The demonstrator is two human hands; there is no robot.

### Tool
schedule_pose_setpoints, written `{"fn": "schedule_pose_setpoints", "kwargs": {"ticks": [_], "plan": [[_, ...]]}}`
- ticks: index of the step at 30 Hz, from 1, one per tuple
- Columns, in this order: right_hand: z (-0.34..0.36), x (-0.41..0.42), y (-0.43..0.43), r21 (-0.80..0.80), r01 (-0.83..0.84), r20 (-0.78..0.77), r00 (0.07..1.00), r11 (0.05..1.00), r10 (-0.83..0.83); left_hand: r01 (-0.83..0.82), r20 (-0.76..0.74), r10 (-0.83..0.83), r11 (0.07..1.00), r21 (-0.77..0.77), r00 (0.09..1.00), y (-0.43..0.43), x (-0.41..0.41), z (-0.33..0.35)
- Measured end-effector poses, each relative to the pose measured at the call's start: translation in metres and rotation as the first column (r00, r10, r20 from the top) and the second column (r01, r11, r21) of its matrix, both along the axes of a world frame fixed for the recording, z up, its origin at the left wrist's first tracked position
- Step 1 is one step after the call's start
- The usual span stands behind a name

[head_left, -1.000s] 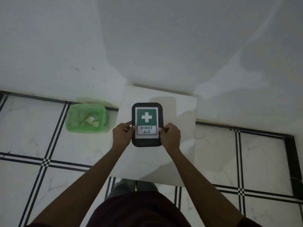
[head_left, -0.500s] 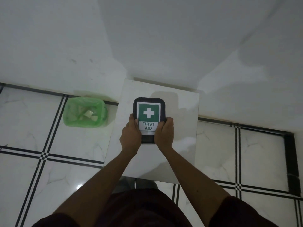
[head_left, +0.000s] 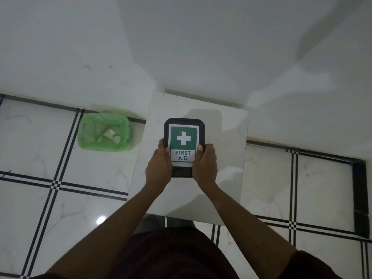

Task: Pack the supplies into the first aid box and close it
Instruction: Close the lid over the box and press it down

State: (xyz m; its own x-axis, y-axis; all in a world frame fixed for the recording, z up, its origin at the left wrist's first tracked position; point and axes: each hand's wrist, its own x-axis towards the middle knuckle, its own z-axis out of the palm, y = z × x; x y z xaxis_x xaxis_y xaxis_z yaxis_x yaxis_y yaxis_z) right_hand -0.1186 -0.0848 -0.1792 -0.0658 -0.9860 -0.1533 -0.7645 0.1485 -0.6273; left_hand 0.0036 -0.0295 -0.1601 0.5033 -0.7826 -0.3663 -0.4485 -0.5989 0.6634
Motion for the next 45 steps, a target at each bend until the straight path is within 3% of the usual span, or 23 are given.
{"fn": "schedule_pose_setpoints", "kwargs": {"ticks": [12,16,19,22,28,32,35,37,40,45], "plan": [[-0.008,0.003,0.004,0.029,-0.015,-0.011,1.000,0.999,0.016,-0.069,-0.055,0.071,0.997,0.026,0.996,0.003,-0.011,-0.004],[0.001,0.003,0.001,0.093,-0.037,-0.038,0.998,0.995,0.041,-0.034,0.085,0.031,0.998,0.044,0.996,-0.003,-0.009,0.006],[0.006,0.002,-0.007,0.181,-0.088,-0.055,0.993,0.980,0.100,-0.200,0.088,0.195,0.978,0.054,0.977,-0.024,-0.005,0.009],[0.007,0.006,-0.021,0.284,-0.010,0.008,1.000,0.959,0.009,-0.334,0.021,0.334,0.936,0.116,0.942,-0.049,-0.001,0.012],[0.017,0.028,-0.054,0.390,0.093,0.063,0.990,0.916,-0.128,-0.317,0.056,0.315,0.948,0.032,0.948,-0.048,0.007,0.000],[0.008,0.025,-0.057,0.342,0.089,0.101,0.986,0.936,-0.130,-0.246,0.033,0.248,0.967,-0.067,0.968,-0.051,0.004,-0.001],[0.003,0.024,-0.057,0.224,0.048,0.040,0.997,0.973,-0.058,-0.062,0.222,0.089,0.990,-0.128,0.971,-0.053,0.001,0.000],[0.005,0.028,-0.055,0.047,-0.054,-0.139,0.989,0.997,0.060,0.154,0.342,-0.121,0.985,-0.072,0.932,-0.052,0.002,-0.002],[0.006,0.032,-0.054,-0.061,-0.399,-0.385,0.855,0.915,0.348,0.272,0.310,-0.245,0.961,-0.047,0.918,-0.054,0.003,-0.003],[-0.002,0.027,-0.058,-0.081,-0.493,-0.306,0.839,0.866,0.450,0.293,0.246,-0.267,0.953,-0.078,0.932,-0.056,0.005,-0.011]]}}
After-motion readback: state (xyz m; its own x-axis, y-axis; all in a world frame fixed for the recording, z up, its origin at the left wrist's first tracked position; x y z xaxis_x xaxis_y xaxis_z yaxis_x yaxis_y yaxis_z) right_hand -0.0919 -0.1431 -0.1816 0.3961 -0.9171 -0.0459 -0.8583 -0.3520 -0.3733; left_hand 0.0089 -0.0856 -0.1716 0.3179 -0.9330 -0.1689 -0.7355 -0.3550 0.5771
